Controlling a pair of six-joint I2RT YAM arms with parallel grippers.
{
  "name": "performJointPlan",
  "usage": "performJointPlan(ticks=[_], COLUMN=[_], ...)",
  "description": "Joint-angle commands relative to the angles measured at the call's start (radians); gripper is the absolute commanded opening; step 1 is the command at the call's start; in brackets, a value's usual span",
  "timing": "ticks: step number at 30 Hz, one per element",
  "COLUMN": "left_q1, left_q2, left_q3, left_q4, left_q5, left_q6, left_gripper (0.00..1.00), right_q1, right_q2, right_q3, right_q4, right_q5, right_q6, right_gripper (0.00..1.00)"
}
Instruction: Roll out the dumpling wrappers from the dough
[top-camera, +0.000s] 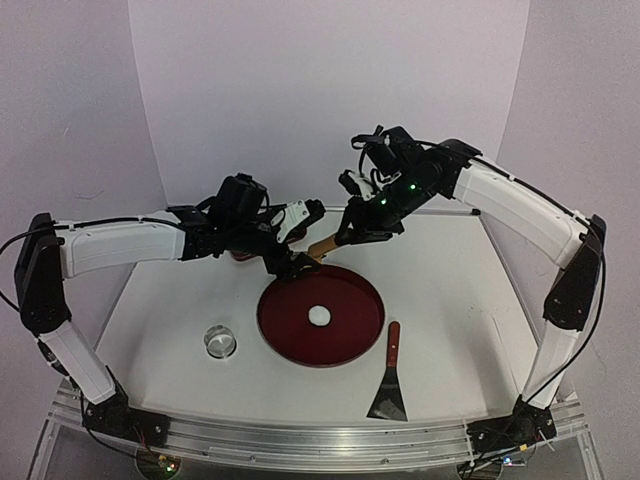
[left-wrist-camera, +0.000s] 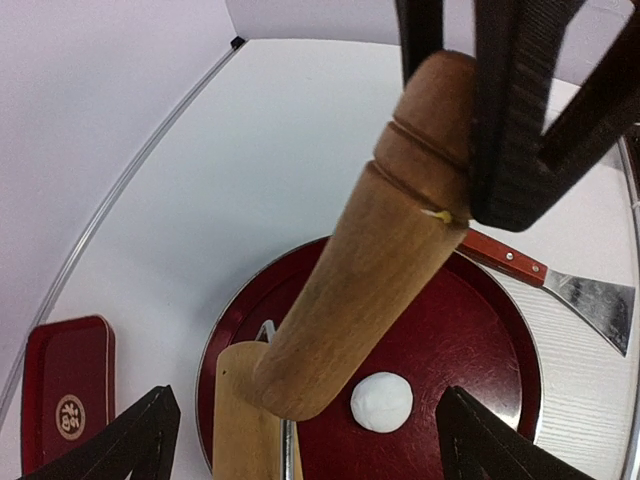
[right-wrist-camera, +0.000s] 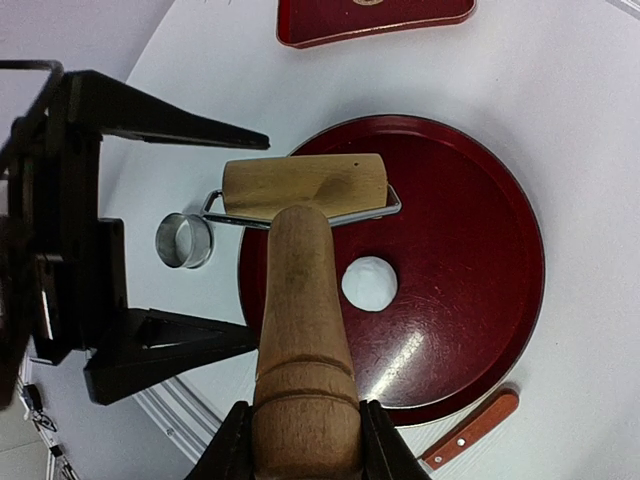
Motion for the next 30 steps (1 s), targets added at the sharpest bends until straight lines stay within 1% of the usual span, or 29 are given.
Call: performJointPlan(ticks=[1,2,3,4,7,10,12,14,17,21,22,23,24,25,26,28,30], left_q1=[-0.006,-0.008,-0.009,-0.011,-0.016,-0.021,-0.02,-0.022,-0.026,-0.034,-0.037,-0.042,-0.048,-0.054,-0.058,-0.061,-0.061], left_q2=[-0.039,-0.036,-0.028,-0.02,0.009,0.021,0.033,0.045,0.05,0.049,0.05,0.049,0.047,0.043,0.04,0.033,0.024], left_q3=[-0.025,-0.024,-0.021,-0.015,0.004,0.0,0.002,0.009,0.014,0.028,0.033,0.033,0.032,0.03,0.03,0.04,0.056], left_q4=[0.111,0.113,0.113,0.115,0.121,0.157,0.165,0.161,0.162,0.144,0.138,0.141,0.147,0.153,0.158,0.159,0.138], left_q5=[0.045,0.045,0.045,0.037,0.008,-0.019,-0.024,-0.034,-0.057,-0.091,-0.099,-0.116,-0.13,-0.14,-0.151,-0.169,-0.144], left_q6=[0.086,0.093,0.108,0.12,0.135,0.15,0.155,0.158,0.156,0.16,0.161,0.165,0.171,0.178,0.184,0.185,0.183], left_gripper=[0.88,0.85,0.78,0.75,0.71,0.71,0.67,0.58,0.39,0.04,0.0,0.0,0.0,0.0,0.0,0.0,0.0], right_q1=[0.008,0.009,0.011,0.013,0.018,0.021,0.024,0.026,0.028,0.028,0.028,0.028,0.028,0.028,0.028,0.026,0.026], right_q2=[-0.027,-0.025,-0.022,-0.019,-0.011,-0.004,0.0,0.004,0.006,0.007,0.008,0.009,0.011,0.013,0.017,0.03,0.038], right_q3=[0.066,0.069,0.072,0.076,0.088,0.1,0.106,0.109,0.11,0.114,0.117,0.118,0.119,0.121,0.125,0.133,0.144], right_q4=[0.041,0.041,0.04,0.04,0.04,0.041,0.041,0.041,0.041,0.04,0.04,0.04,0.041,0.042,0.042,0.042,0.042], right_q5=[-0.025,-0.029,-0.033,-0.039,-0.059,-0.086,-0.102,-0.11,-0.111,-0.091,-0.083,-0.076,-0.07,-0.066,-0.064,-0.065,-0.084], right_q6=[0.024,0.026,0.028,0.03,0.042,0.054,0.058,0.064,0.067,0.086,0.097,0.112,0.129,0.15,0.171,0.208,0.229], right_gripper=[0.0,0.0,0.0,0.0,0.0,0.0,0.0,0.0,0.0,0.01,0.08,0.28,0.45,0.54,0.6,0.63,0.63])
